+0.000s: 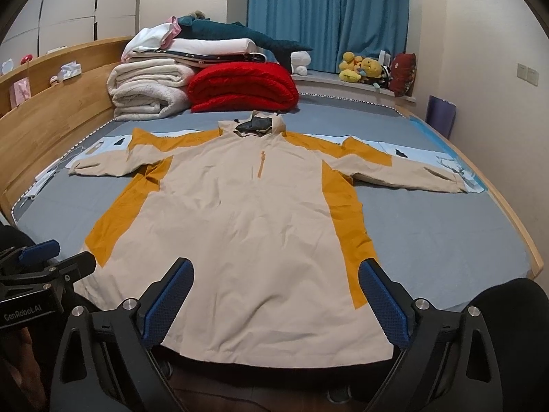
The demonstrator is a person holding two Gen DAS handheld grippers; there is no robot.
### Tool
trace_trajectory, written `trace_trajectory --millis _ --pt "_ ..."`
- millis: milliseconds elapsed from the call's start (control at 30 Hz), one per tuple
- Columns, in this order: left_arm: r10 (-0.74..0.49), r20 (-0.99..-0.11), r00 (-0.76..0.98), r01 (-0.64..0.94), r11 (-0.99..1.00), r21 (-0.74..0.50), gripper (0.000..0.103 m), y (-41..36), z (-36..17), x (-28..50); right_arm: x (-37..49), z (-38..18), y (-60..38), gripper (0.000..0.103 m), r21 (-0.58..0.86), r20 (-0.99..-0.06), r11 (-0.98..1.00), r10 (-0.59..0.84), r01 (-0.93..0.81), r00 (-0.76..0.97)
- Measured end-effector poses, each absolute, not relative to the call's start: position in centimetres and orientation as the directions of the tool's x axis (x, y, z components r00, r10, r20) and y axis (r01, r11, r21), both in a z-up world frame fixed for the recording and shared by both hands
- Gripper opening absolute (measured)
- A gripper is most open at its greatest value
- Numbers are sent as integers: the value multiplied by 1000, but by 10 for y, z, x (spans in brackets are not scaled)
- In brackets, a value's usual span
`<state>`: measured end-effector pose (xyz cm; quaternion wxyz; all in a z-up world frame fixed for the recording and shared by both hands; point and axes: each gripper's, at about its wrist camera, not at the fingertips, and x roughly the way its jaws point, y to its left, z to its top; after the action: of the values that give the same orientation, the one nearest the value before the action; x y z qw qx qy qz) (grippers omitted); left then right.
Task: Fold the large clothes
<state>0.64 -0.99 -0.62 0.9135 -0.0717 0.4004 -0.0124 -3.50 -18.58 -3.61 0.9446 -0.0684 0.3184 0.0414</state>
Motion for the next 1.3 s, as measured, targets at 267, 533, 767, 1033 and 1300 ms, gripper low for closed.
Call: trace_trajectory --millis 267,533,767,1033,1300 --pt "-108 -726 679 -4 988 -152 76 -9 -7 6 -36 -41 -184 86 -94 -617 988 41 -125 786" --pt "-112 -733 671 -5 988 -156 76 -8 -6 6 -35 -40 -183 84 -84 -611 988 54 -132 790" --pt "-113 -737 667 -7 987 -158 76 -10 -8 8 -35 -38 -184 81 -84 -613 987 56 -136 788" --pt "-115 -738 665 3 989 -151 76 -8 -9 9 -36 -38 -181 80 -84 -614 986 65 -147 787" --pt "-109 -738 666 0 989 -146 76 -8 -10 8 -36 -37 -177 76 -82 -615 984 76 -159 785"
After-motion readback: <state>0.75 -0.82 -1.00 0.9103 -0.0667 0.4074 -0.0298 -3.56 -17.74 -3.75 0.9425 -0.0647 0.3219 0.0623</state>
